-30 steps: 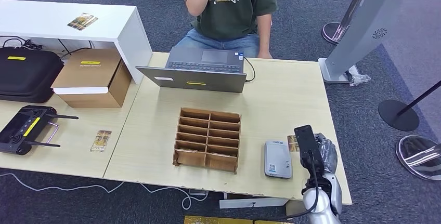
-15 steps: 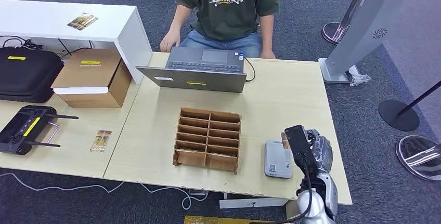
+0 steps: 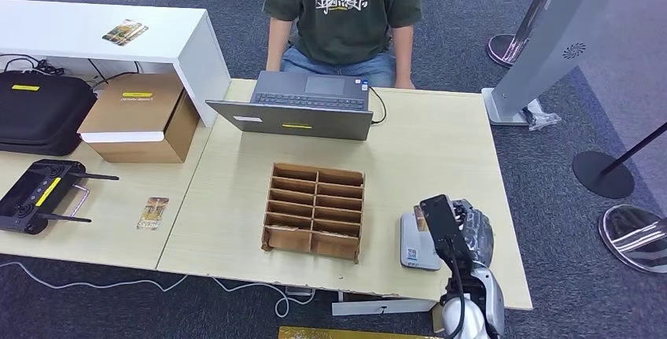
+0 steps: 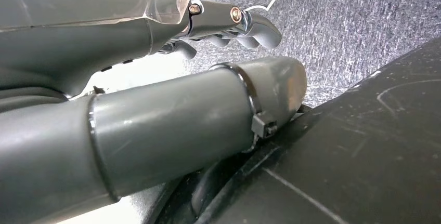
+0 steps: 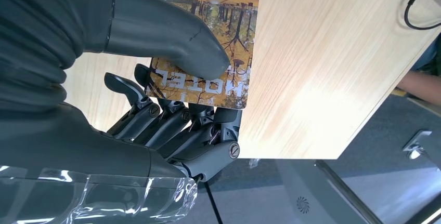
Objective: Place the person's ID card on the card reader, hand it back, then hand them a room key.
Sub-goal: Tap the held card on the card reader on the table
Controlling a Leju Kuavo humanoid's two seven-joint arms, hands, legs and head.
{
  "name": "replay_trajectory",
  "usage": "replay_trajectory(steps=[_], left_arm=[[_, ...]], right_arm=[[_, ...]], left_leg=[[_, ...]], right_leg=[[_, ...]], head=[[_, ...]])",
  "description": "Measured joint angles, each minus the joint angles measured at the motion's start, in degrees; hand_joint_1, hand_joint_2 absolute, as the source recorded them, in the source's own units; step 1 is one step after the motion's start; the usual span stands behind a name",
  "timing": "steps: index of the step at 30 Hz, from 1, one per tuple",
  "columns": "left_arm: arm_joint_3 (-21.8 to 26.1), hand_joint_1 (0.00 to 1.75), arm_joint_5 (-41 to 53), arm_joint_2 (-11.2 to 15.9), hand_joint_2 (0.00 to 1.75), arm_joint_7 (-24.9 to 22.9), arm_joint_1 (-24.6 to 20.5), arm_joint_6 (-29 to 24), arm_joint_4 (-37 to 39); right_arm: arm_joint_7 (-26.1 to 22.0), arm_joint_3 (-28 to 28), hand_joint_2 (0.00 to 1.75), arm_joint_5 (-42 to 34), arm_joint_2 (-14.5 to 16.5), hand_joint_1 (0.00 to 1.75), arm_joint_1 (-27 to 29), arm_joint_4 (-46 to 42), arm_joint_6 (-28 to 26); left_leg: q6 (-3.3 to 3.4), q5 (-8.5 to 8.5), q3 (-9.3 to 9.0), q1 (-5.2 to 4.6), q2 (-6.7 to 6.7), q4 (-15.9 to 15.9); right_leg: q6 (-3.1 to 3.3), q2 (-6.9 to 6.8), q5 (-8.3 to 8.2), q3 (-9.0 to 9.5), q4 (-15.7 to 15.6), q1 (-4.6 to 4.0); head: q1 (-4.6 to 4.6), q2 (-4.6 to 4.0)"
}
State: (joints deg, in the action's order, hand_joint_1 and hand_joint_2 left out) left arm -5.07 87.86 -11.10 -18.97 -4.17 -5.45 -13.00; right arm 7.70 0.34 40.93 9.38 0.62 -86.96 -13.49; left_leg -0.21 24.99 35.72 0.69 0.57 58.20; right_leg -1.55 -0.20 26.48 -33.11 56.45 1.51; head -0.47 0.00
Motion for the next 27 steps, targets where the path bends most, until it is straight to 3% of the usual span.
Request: replay_trajectory(steps=[13, 27], left_arm=[[0.06, 0.0, 0.19, -0.02, 0.0, -0.08, 0.02, -0.1, 0.0], [0.08, 0.0, 0.6, -0.02, 0.0, -0.09, 0.1, -0.56, 0.0]], right_arm=[[0.56, -0.42, 1.75, -1.56, 0.06, 1.75, -0.5, 3.49, 0.66], [-0.01, -5.65, 1.75, -3.4, -0.08, 1.75, -2.57, 10.81, 0.64]], left_leg=[[0.02, 0.01, 0.0, 0.0, 0.0, 0.0], [0.02, 0.02, 0.0, 0.0, 0.0, 0.0]], right_leg=[[0.0, 0.0, 0.0, 0.0, 0.0, 0.0], [0.0, 0.0, 0.01, 0.0, 0.0, 0.0]], head=[[0.0, 0.0], [0.0, 0.0]])
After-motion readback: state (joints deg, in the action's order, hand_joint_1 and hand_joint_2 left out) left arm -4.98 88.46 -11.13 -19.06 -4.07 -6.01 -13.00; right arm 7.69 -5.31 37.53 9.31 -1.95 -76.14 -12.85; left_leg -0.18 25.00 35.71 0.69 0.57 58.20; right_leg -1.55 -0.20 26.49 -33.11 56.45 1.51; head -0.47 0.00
